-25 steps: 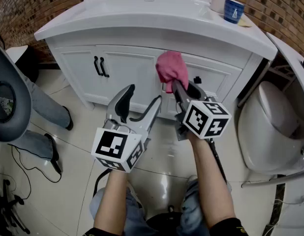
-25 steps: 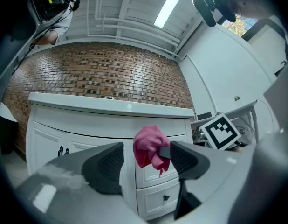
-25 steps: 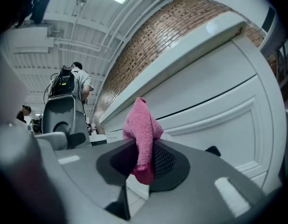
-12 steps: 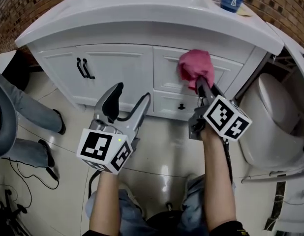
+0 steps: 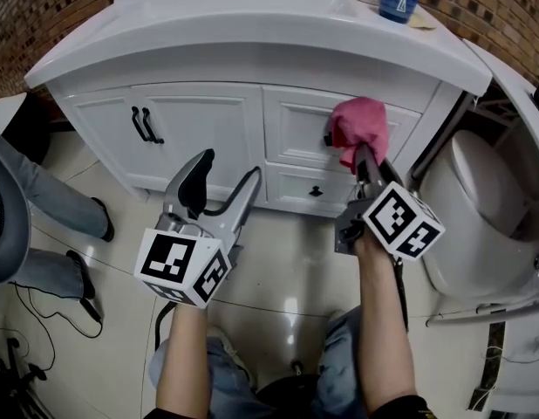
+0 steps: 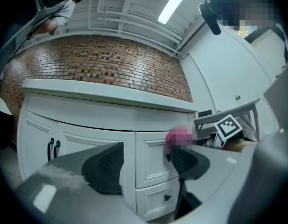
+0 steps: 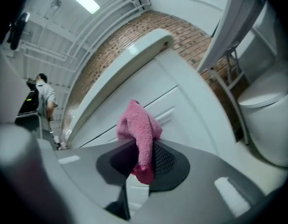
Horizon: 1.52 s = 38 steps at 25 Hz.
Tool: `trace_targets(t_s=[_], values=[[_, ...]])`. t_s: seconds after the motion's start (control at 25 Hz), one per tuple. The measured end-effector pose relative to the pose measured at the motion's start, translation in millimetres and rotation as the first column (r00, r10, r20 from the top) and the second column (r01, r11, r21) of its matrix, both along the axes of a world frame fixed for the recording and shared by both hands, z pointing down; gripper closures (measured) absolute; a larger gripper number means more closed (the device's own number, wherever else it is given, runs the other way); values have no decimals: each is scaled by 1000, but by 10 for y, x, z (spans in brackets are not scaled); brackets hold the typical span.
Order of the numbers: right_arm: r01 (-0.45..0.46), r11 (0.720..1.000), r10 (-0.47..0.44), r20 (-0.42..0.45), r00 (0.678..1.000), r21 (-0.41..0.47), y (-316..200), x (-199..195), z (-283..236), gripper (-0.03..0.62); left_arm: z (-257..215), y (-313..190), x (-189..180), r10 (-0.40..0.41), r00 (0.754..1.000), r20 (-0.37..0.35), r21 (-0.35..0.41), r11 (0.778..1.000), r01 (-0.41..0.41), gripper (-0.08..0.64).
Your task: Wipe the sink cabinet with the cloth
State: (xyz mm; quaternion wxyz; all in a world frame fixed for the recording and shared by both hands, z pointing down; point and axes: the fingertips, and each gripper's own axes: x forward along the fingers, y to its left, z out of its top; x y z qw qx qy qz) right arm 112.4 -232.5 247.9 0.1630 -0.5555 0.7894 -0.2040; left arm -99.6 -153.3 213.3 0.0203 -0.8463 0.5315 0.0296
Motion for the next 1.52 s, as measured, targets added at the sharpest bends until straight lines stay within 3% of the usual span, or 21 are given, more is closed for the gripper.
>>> trace_targets(t_s=[0.12,0.2,0.36,0.44,0.56,0.72,0.8,0.88,1.0,1.16,1.32,1.4,1.52], values=[[213,977,-211,-56,976,28,-15,-887,5,526,14,-10,-128,-27,1000,1,-7,1000,27,245],[297,954,-293,-90,952,28,-55,-1300,33,526,21,-25,-193,-45,999,0,-12,999,45,245],[304,952,-305,-64,950,-23,-118,-1483,181,526,20,-60,-287,-64,998,-17,-18,998,64,245],[233,970,-237,-60,970,-75,-103,-1206,271,526,24,-80,-279,-60,998,-28,-18,998,59,245],[33,990,-39,-45,998,-138,-57,-349,321,526,22,-99,-178,-36,998,-45,-19,999,35,245],[-228,967,221,-67,973,-116,12,820,153,526,-47,-107,-3,2,998,-55,-4,1000,-2,245],[-282,951,271,-93,958,-124,81,1111,176,526,-47,-118,67,14,998,-56,-3,1000,-14,245],[-274,950,266,-75,961,-148,88,1150,250,526,-37,-138,107,19,998,-56,-4,1000,-19,246],[-185,972,181,-43,983,-146,12,817,282,526,-13,-153,131,16,998,-55,-6,1000,-16,245],[52,990,-62,-73,995,-134,-16,-220,338,526,12,-150,68,1,999,-35,-10,1000,-1,245],[310,940,-334,-196,922,-141,-1,-1405,534,526,11,-117,-124,-38,999,-37,-11,999,38,245],[359,926,-377,-222,899,-114,-53,-1672,557,526,31,-108,-217,-57,998,-37,-19,998,56,246],[300,946,-320,-202,926,-123,-134,-1537,579,526,19,-123,-315,-69,996,-50,-21,997,68,246]])
